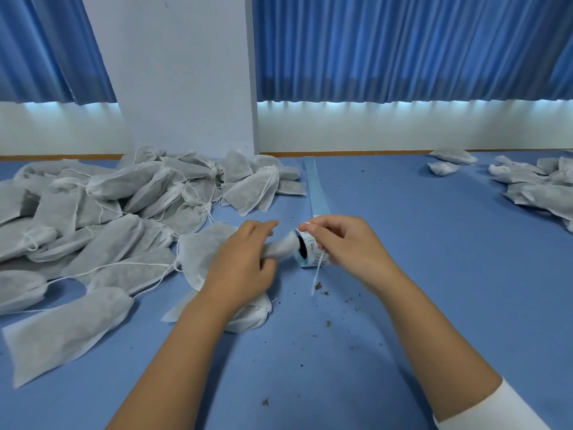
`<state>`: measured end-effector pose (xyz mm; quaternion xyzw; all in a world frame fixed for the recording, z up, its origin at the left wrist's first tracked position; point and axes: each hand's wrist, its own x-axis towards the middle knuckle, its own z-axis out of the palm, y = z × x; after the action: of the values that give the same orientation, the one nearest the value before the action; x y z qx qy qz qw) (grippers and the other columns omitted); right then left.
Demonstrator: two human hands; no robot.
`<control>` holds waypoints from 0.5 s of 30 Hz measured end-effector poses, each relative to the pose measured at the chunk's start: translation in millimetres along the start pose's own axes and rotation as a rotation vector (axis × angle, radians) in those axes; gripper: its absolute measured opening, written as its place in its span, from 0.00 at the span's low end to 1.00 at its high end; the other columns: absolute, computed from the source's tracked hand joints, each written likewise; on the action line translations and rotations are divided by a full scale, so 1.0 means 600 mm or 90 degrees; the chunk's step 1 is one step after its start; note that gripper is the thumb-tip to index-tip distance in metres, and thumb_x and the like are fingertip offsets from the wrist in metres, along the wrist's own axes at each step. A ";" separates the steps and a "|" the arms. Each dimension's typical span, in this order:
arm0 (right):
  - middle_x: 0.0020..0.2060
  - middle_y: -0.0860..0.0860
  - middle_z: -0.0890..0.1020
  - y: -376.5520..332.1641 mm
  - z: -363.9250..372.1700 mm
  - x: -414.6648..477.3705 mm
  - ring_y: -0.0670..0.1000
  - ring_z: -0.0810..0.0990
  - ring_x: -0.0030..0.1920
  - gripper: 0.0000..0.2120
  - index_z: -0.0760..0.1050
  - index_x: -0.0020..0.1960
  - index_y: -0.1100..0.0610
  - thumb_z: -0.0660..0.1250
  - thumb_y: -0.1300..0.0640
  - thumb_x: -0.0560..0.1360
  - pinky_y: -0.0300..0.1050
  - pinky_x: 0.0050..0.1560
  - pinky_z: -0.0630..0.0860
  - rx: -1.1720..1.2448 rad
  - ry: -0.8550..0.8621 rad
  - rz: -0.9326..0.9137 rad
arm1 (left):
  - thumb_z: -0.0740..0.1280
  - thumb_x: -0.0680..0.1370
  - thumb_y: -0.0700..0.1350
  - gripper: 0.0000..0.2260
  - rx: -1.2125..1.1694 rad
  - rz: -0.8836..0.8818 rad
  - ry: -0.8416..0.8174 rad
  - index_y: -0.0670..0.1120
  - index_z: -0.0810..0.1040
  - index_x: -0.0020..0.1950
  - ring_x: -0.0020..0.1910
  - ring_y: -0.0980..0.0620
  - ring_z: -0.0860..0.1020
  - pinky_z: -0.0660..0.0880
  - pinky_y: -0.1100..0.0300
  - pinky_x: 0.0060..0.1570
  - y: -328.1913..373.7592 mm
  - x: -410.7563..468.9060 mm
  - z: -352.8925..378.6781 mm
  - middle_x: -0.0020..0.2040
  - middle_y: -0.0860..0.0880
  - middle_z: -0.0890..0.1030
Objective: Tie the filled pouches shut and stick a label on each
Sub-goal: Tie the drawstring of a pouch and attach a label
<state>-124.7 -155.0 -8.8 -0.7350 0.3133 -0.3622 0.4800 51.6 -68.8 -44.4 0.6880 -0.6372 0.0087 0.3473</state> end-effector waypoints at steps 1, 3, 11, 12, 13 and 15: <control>0.27 0.47 0.74 -0.005 0.001 -0.004 0.42 0.66 0.26 0.07 0.84 0.47 0.54 0.68 0.56 0.78 0.30 0.29 0.65 -0.009 -0.010 -0.030 | 0.65 0.76 0.39 0.28 -0.008 0.008 -0.030 0.50 0.66 0.76 0.64 0.53 0.72 0.69 0.58 0.61 0.004 -0.002 -0.001 0.69 0.51 0.71; 0.33 0.63 0.76 -0.016 0.006 -0.013 0.44 0.66 0.29 0.07 0.84 0.47 0.52 0.67 0.56 0.78 0.31 0.31 0.65 -0.039 -0.052 -0.077 | 0.64 0.78 0.44 0.25 -0.097 0.047 -0.040 0.53 0.67 0.75 0.68 0.62 0.67 0.66 0.62 0.67 0.024 -0.005 -0.006 0.71 0.58 0.69; 0.36 0.65 0.80 -0.036 -0.011 -0.021 0.62 0.77 0.36 0.07 0.84 0.45 0.54 0.67 0.58 0.78 0.54 0.42 0.76 -0.001 -0.075 -0.136 | 0.62 0.83 0.43 0.13 -0.398 -0.022 -0.059 0.48 0.82 0.43 0.39 0.62 0.78 0.72 0.70 0.46 0.071 -0.006 -0.016 0.36 0.58 0.82; 0.33 0.62 0.78 -0.032 -0.015 -0.018 0.58 0.75 0.34 0.07 0.84 0.44 0.51 0.69 0.57 0.77 0.48 0.38 0.74 -0.022 -0.038 -0.135 | 0.62 0.83 0.43 0.13 -0.429 -0.032 -0.061 0.46 0.82 0.42 0.40 0.57 0.79 0.74 0.65 0.48 0.071 -0.005 -0.016 0.37 0.55 0.82; 0.29 0.58 0.76 -0.028 -0.019 -0.014 0.52 0.72 0.32 0.06 0.84 0.43 0.49 0.70 0.56 0.76 0.43 0.36 0.71 -0.035 0.002 -0.132 | 0.63 0.83 0.43 0.13 -0.463 -0.041 -0.060 0.45 0.82 0.42 0.41 0.49 0.79 0.75 0.58 0.50 0.071 -0.004 -0.017 0.38 0.53 0.82; 0.25 0.50 0.69 -0.019 -0.023 -0.008 0.46 0.68 0.30 0.04 0.85 0.41 0.48 0.73 0.55 0.74 0.36 0.34 0.67 -0.023 0.070 -0.125 | 0.66 0.81 0.46 0.11 -0.527 -0.058 -0.051 0.46 0.83 0.41 0.41 0.40 0.78 0.74 0.48 0.50 0.069 -0.003 -0.019 0.40 0.47 0.83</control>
<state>-137.7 -153.7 4.8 -0.7499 0.2719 -0.4416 0.4108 19.8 -59.2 -17.2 0.5174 -0.5688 -0.2907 0.5694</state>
